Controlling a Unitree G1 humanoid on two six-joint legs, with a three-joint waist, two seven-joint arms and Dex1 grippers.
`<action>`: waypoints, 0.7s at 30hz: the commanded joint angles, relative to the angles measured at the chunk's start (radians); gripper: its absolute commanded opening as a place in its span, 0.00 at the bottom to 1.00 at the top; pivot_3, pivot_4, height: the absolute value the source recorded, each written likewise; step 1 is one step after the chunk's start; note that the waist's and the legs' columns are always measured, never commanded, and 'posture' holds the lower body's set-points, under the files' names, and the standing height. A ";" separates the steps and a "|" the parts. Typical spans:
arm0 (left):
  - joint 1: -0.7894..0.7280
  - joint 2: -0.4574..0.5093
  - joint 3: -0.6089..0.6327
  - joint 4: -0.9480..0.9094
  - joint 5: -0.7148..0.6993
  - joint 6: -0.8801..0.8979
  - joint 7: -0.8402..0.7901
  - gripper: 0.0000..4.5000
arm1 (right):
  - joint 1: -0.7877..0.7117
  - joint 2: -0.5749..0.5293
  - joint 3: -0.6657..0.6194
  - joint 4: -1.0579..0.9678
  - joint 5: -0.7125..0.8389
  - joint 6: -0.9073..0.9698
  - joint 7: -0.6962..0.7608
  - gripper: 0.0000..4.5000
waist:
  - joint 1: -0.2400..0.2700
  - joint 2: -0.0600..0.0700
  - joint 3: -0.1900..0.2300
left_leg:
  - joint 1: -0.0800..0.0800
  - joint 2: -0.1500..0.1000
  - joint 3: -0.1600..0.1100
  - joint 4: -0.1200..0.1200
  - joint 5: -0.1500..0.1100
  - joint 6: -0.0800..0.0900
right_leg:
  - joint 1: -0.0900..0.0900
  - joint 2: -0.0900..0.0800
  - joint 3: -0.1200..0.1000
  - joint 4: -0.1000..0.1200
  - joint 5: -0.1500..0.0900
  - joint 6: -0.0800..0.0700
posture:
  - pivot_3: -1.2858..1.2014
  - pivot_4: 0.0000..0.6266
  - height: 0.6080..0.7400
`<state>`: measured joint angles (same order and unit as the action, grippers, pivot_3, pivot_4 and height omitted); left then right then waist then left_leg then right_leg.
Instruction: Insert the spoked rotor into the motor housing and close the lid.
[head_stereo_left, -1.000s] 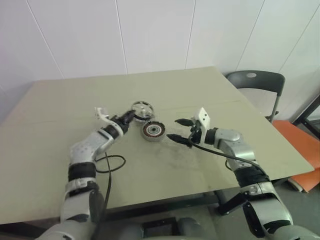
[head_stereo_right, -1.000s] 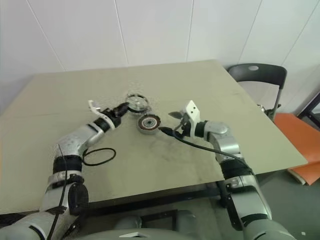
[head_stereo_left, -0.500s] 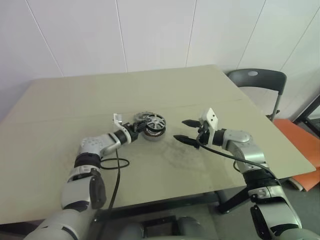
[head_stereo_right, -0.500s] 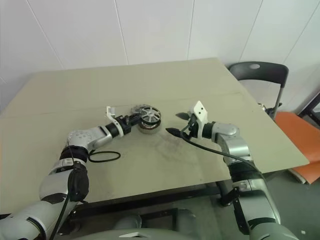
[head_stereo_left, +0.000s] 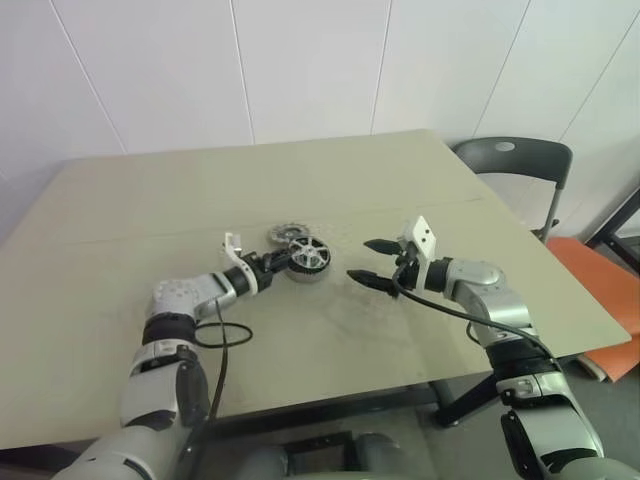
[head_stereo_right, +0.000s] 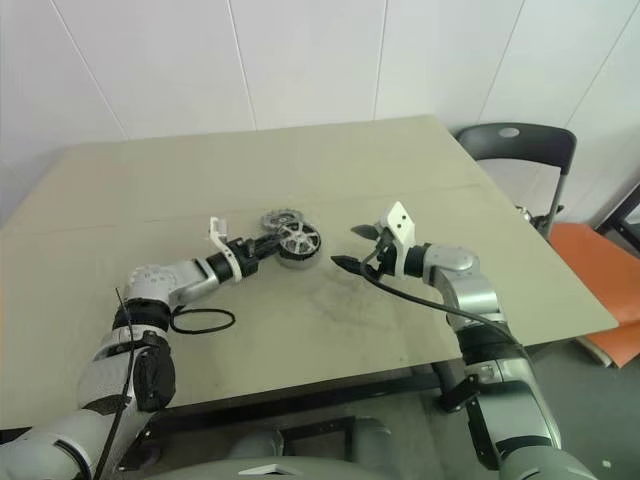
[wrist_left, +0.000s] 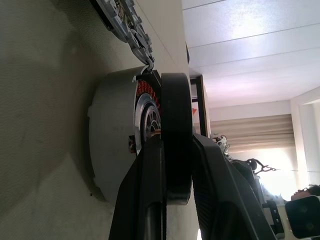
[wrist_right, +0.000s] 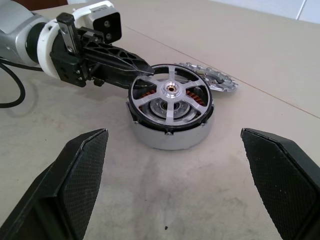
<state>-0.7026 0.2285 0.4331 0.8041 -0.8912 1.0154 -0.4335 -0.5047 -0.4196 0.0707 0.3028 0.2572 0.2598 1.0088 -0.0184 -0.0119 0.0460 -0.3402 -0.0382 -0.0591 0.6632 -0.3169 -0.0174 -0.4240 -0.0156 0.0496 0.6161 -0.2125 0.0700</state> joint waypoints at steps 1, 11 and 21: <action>0.012 0.006 0.001 0.016 0.042 -0.015 -0.007 0.09 | -0.007 -0.003 -0.004 -0.059 0.012 0.005 -0.004 1.00 | 0.000 0.000 0.000 | 0.000 0.000 0.000 0.000 0.000 0.000 | 0.000 0.000 0.000 0.000 0.000 0.000 | 0.52 0.00 1.00; -0.031 0.019 0.005 0.026 0.090 -0.022 0.010 0.51 | -0.006 0.003 -0.002 -0.058 0.003 0.002 -0.015 1.00 | 0.003 0.000 -0.001 | 0.002 0.000 0.000 0.002 0.001 -0.001 | 0.002 0.002 0.000 0.003 0.000 0.000 | 0.52 0.00 1.00; -0.167 0.046 0.037 -0.107 0.030 0.180 0.063 0.93 | -0.005 0.015 0.012 -0.040 -0.019 -0.018 -0.030 1.00 | -0.002 0.000 0.000 | 0.001 0.000 0.000 0.002 0.001 -0.001 | 0.000 0.001 0.000 0.003 0.000 0.000 | 0.52 0.00 1.00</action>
<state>-0.8257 0.2547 0.4545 0.7611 -0.8327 1.1663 -0.3648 -0.4914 -0.4111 0.0838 0.2787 0.2369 0.2608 0.9827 -0.0200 -0.0117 0.0456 -0.3401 -0.0384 -0.0593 0.6647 -0.3162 -0.0185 -0.4245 -0.0145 0.0494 0.6193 -0.2122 0.0704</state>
